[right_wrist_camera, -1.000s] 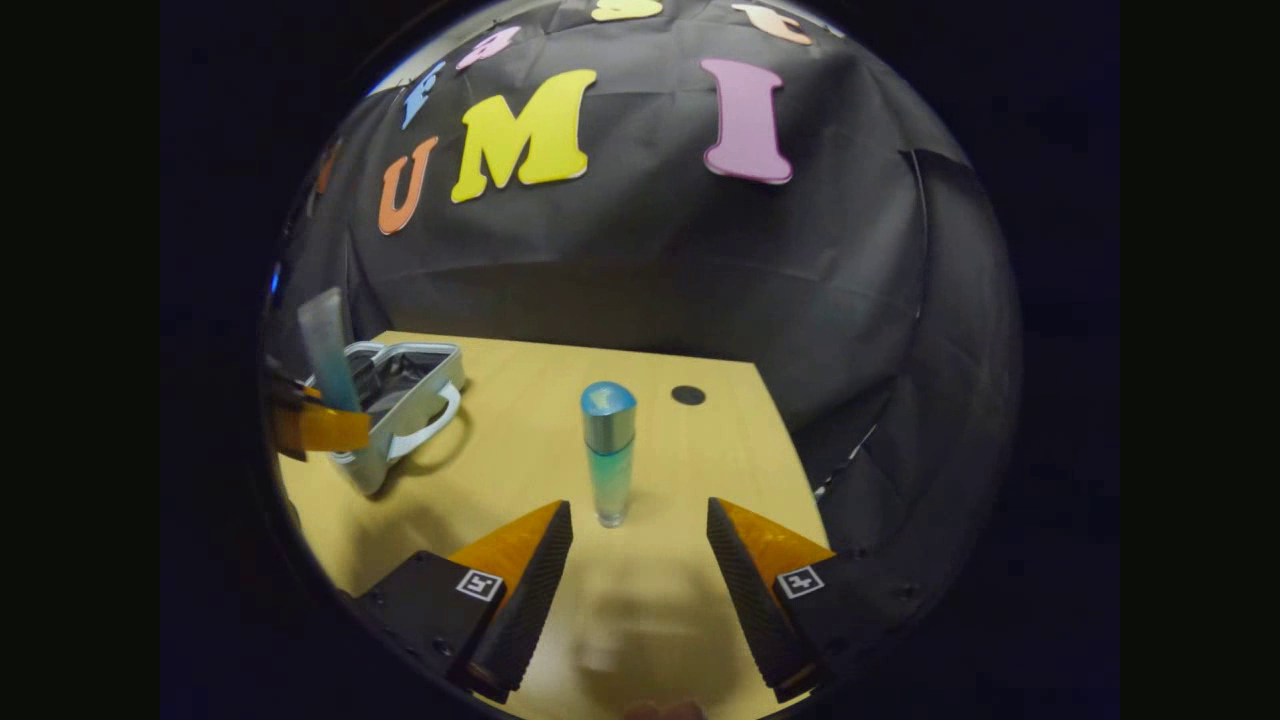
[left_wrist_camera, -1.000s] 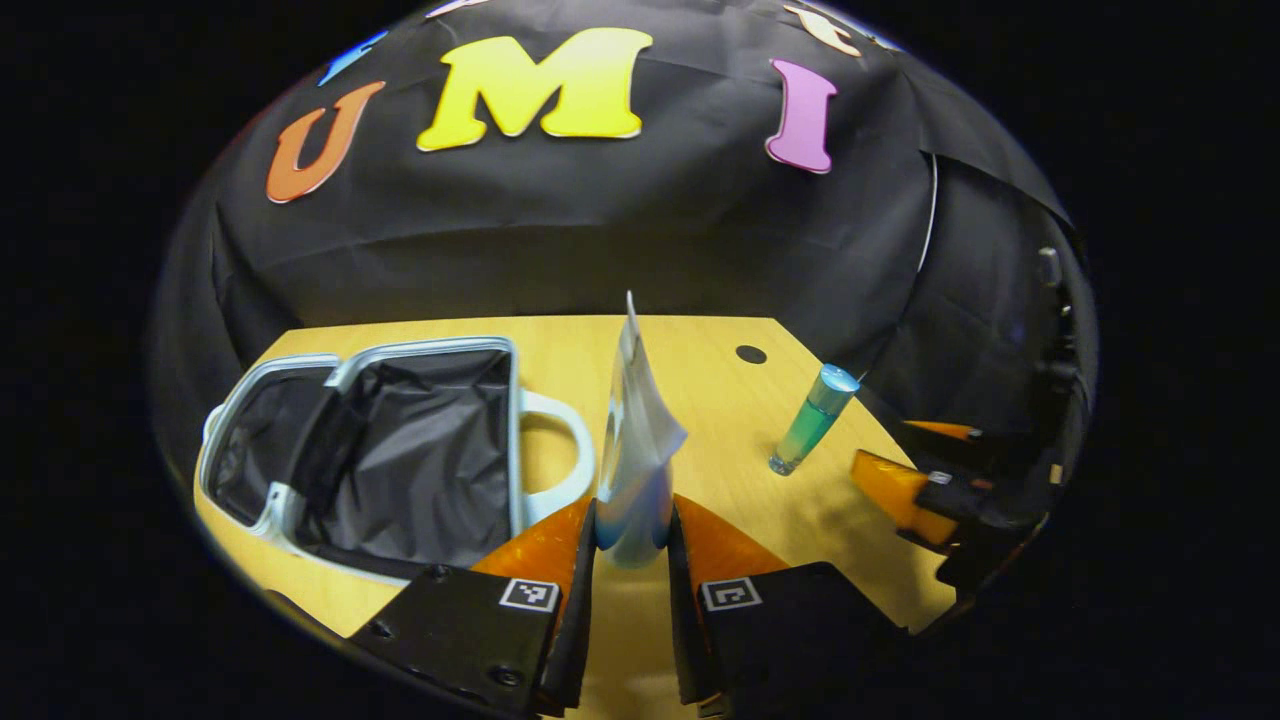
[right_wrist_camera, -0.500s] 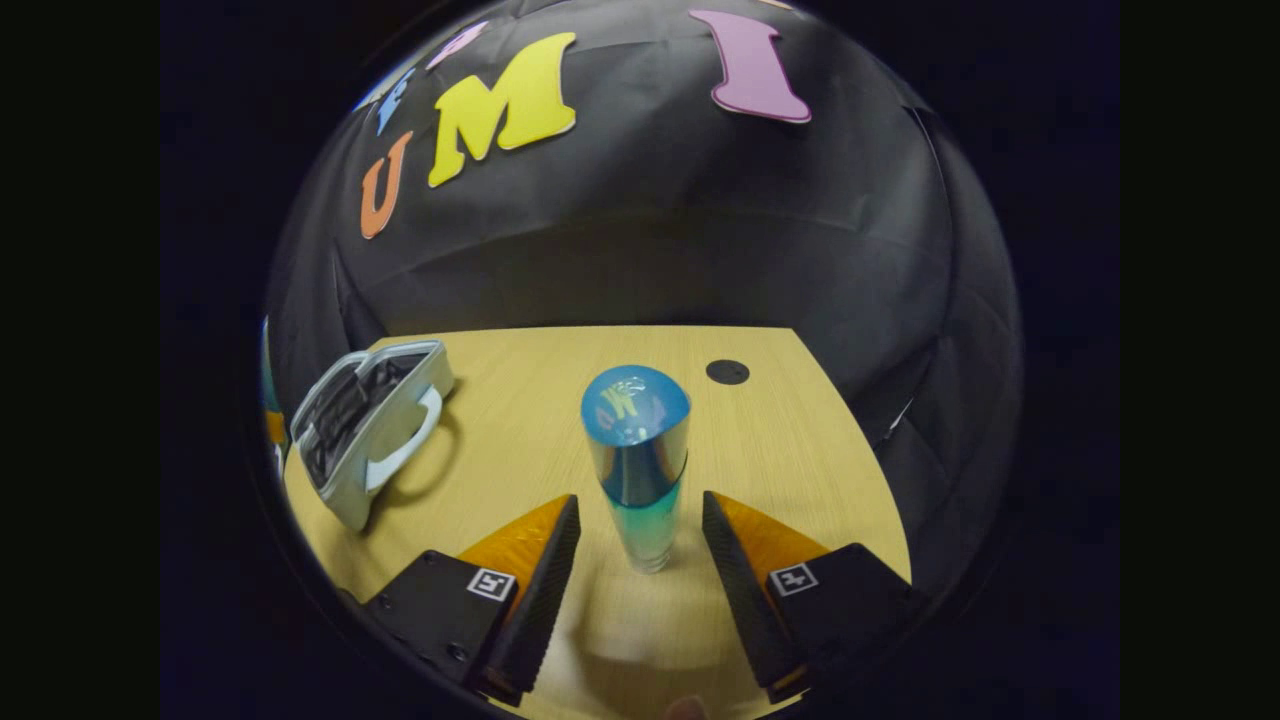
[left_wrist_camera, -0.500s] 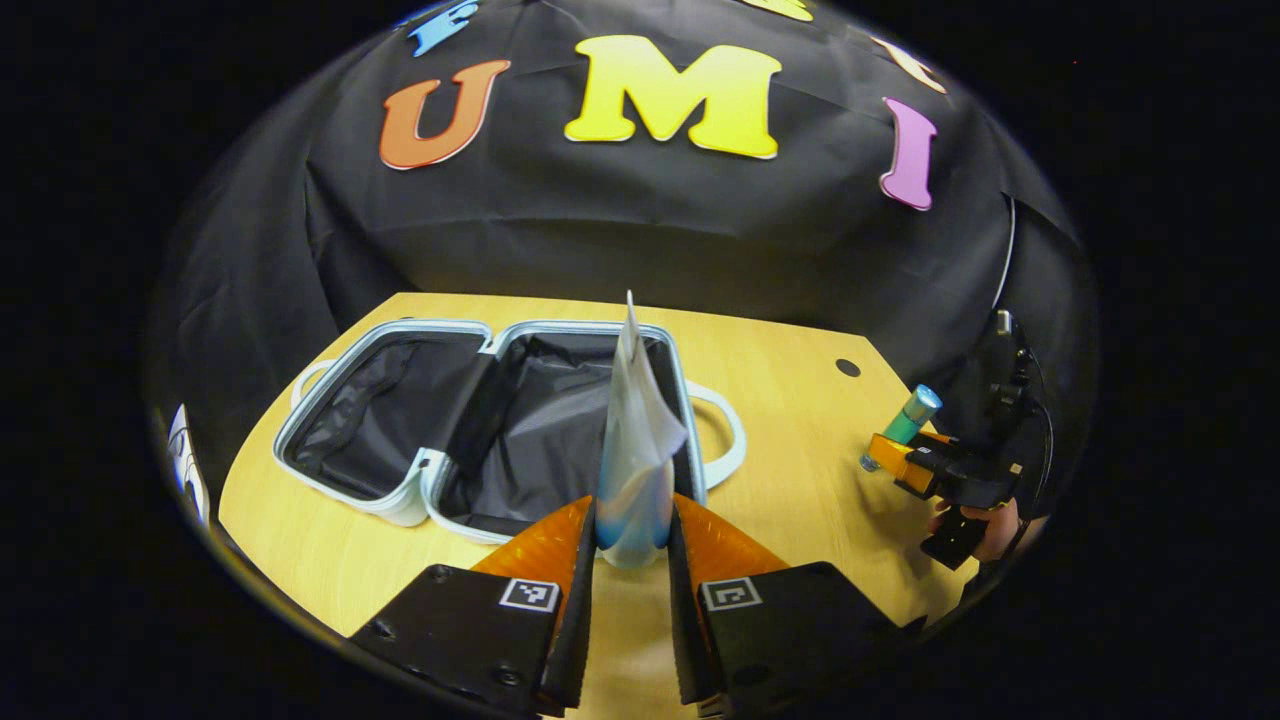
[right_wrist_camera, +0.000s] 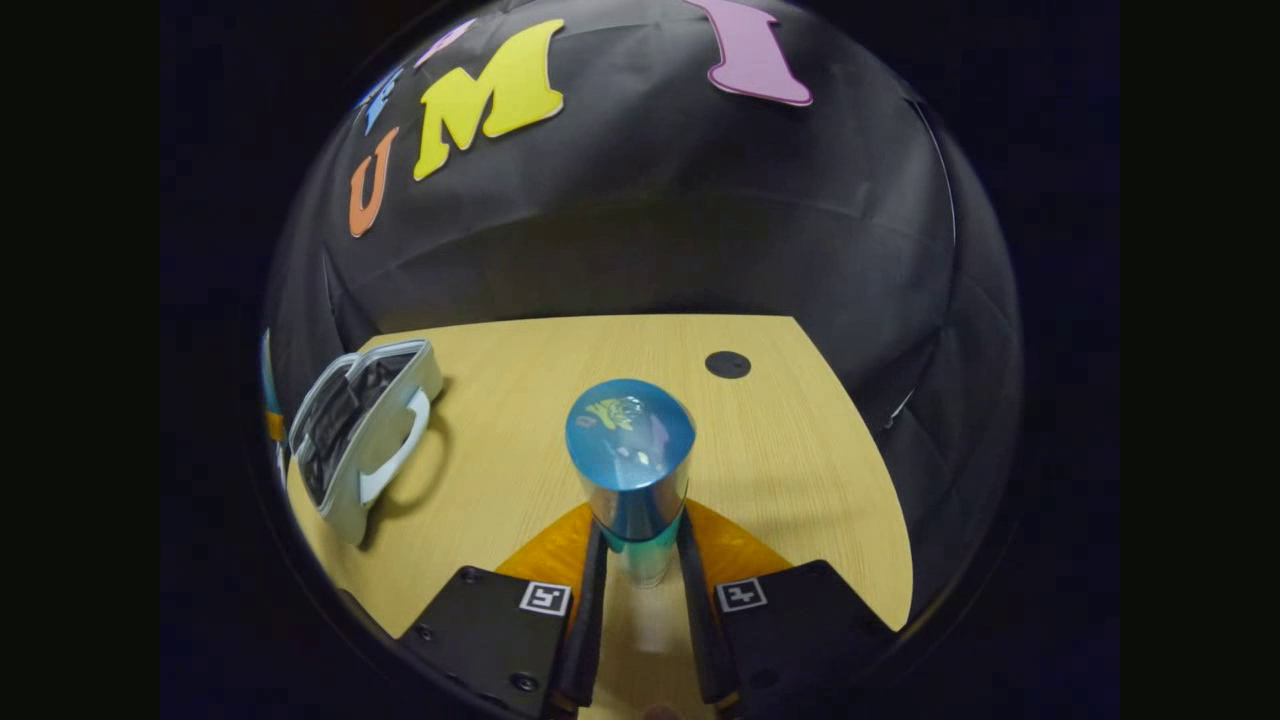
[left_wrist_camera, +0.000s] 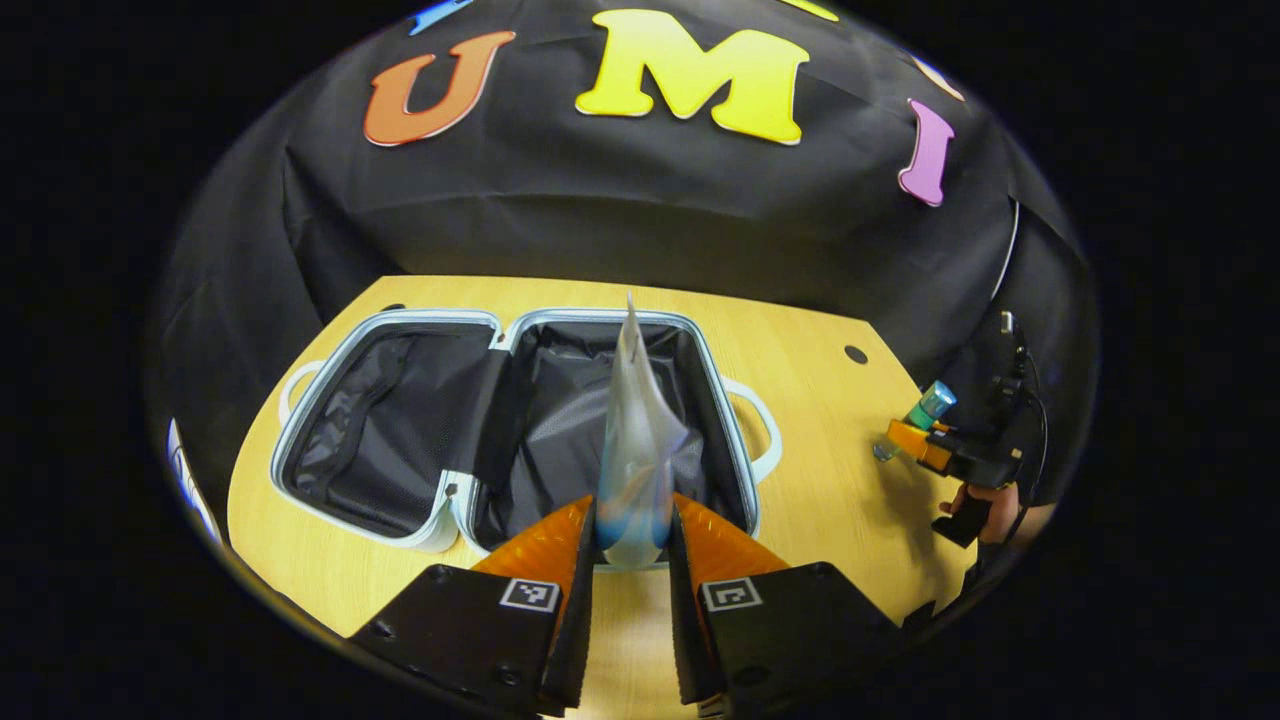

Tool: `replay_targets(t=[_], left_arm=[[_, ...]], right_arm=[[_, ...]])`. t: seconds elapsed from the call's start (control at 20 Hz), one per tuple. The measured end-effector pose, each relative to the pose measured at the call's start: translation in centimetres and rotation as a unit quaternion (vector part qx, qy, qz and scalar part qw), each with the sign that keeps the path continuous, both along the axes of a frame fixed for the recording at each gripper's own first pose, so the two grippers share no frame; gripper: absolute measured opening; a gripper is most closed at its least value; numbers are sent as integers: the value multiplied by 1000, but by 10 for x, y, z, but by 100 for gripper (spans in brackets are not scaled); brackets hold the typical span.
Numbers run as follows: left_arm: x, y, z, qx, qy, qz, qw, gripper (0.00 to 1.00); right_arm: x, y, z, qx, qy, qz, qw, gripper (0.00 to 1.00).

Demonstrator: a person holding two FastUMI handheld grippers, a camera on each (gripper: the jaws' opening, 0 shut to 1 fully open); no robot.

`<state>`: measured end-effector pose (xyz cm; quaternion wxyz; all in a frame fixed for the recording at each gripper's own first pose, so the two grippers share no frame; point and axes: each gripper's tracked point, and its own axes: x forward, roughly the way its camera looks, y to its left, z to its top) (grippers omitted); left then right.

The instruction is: First open the suitcase, pack the skin care products into it, and then close the suitcase.

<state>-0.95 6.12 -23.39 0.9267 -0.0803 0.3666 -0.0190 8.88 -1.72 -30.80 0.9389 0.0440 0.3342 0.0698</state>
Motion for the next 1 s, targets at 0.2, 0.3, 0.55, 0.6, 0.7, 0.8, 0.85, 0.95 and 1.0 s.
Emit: replay_targets(t=[0.2, 0.3, 0.55, 0.6, 0.7, 0.8, 0.85, 0.95, 1.0], left_arm=[[20, 14, -9, -39, 32, -17, 999, 37], [25, 23, -18, -58, 62, -33, 996, 38], [34, 48, -56, -76, 158, -56, 983, 37], [37, 50, -64, -70, 177, -66, 979, 37], [41, 53, -79, -59, 216, -89, 971, 37], [43, 52, -95, -47, 258, -114, 958, 37], [42, 50, -101, -48, 281, -126, 950, 37], [42, 40, -111, -59, 323, -148, 933, 37], [41, 36, -114, -62, 338, -158, 926, 37]], right_arm=[[-22, 11, 41, 14, -3, 20, 1000, 32], [-35, 17, 70, 22, -11, 30, 999, 33], [-74, 29, 139, 51, -26, 40, 998, 32], [-83, 32, 149, 59, -25, 43, 997, 32], [-99, 36, 165, 71, -20, 45, 996, 32], [-114, 39, 174, 77, -14, 51, 996, 30], [-118, 41, 176, 79, -12, 54, 995, 30], [-129, 46, 179, 81, -7, 57, 995, 32], [-136, 46, 180, 81, -5, 58, 995, 32]])
